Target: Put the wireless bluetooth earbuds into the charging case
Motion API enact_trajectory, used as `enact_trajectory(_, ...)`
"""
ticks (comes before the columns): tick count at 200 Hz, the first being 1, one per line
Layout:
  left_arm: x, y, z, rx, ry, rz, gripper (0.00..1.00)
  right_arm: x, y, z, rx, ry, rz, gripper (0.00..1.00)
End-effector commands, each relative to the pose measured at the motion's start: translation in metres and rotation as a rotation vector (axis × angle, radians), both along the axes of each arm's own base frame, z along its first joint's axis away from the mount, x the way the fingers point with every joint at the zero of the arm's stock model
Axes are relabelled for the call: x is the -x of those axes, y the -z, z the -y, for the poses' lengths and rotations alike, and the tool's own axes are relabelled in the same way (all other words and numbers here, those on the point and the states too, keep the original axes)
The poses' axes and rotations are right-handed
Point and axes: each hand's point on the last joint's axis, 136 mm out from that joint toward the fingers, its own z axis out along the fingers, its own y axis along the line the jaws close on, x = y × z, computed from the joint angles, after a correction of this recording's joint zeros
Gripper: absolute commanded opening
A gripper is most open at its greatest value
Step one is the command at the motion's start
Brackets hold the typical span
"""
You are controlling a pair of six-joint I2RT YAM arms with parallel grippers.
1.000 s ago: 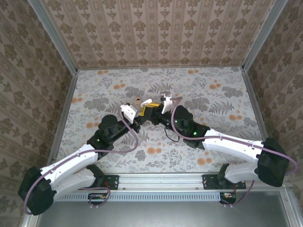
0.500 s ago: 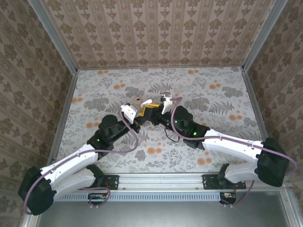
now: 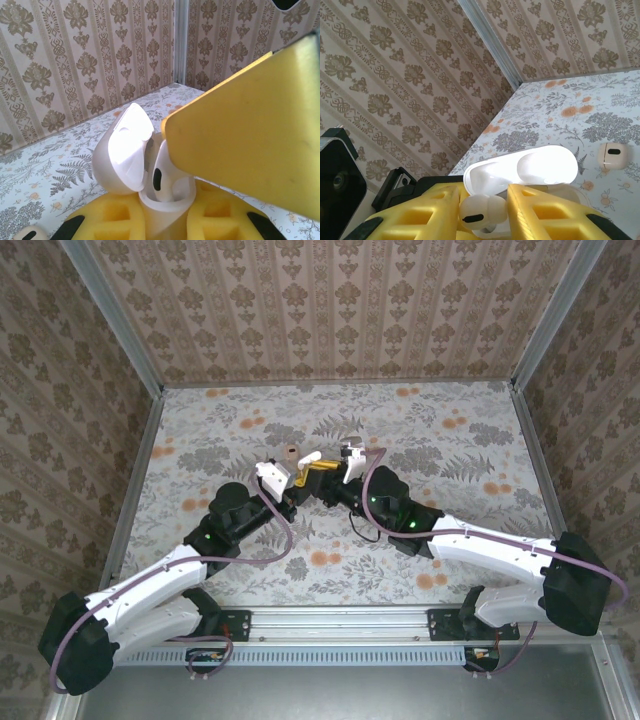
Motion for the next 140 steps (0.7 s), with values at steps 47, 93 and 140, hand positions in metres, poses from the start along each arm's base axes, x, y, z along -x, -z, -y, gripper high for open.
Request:
enact_trajectory(47,0.008,-0.049,0.001,0.132,0.026,0.101,0.00,0.005,0.013,0.005,0.048,-0.003,-0.035,0.36)
enact_trajectory(93,0.008,-0.044,0.002,0.125,0.028,0.091,0.00,0.005,-0.003,0.011,0.046,0.018,-0.062,0.44)
enact_trajectory(140,0.009,-0.036,0.003,0.114,0.040,0.065,0.00,0.010,-0.031,0.023,0.050,0.018,-0.071,0.50)
